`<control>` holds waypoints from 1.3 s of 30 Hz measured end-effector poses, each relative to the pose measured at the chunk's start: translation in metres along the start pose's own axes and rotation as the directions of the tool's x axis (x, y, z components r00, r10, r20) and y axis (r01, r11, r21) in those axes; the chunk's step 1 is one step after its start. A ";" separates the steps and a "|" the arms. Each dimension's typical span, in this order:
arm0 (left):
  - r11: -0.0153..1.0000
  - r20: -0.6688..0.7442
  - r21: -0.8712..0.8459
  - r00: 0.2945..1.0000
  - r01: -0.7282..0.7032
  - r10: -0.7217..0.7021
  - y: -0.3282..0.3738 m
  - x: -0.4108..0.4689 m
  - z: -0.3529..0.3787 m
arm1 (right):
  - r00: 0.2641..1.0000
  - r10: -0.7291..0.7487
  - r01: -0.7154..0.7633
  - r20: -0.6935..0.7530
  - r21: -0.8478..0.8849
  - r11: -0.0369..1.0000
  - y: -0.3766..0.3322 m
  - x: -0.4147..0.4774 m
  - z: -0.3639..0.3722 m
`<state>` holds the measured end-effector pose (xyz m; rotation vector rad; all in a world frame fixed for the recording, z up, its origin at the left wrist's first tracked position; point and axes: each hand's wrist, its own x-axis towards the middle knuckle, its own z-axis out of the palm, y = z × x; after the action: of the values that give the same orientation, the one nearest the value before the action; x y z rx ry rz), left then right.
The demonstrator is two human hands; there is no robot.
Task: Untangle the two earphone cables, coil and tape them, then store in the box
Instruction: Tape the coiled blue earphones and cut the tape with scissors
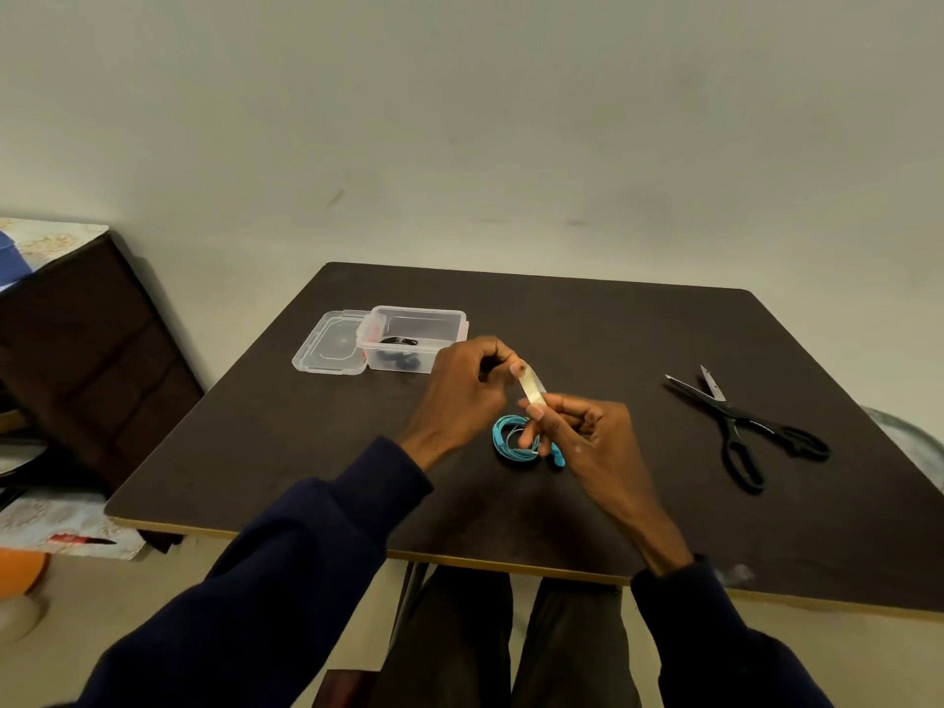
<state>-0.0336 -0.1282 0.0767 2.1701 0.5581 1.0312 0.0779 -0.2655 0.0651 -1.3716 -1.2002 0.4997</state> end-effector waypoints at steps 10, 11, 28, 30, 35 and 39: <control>0.928 0.365 -0.174 0.897 0.329 -0.250 0.012 0.027 -0.006 | 0.999 0.050 -0.051 -0.010 -0.049 0.998 0.004 0.006 -0.012; 0.948 0.367 -0.129 0.902 0.292 -0.228 0.012 0.030 -0.006 | 0.999 0.053 -0.053 -0.014 -0.050 0.997 0.004 0.007 -0.013; 0.977 0.267 0.185 0.962 -0.106 0.054 0.036 0.063 0.003 | 0.954 0.237 -0.226 -0.186 0.075 0.971 0.004 0.015 -0.017; 0.978 0.323 0.184 0.946 -0.097 0.033 0.040 0.069 0.003 | 0.944 0.252 -0.245 -0.215 0.059 0.968 0.003 0.015 -0.021; 0.982 0.545 -0.011 0.825 0.189 -0.152 0.035 0.088 -0.001 | 0.938 0.294 -0.288 -0.185 0.058 0.956 0.001 0.013 -0.029; 0.967 0.647 -0.025 0.741 0.254 -0.178 0.039 0.099 -0.004 | 0.951 0.274 -0.271 -0.141 0.041 0.962 0.001 0.012 -0.036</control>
<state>0.0262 -0.0929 0.1575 2.1148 0.3924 0.1424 0.1131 -0.2722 0.0764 -1.5383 -0.8888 0.5934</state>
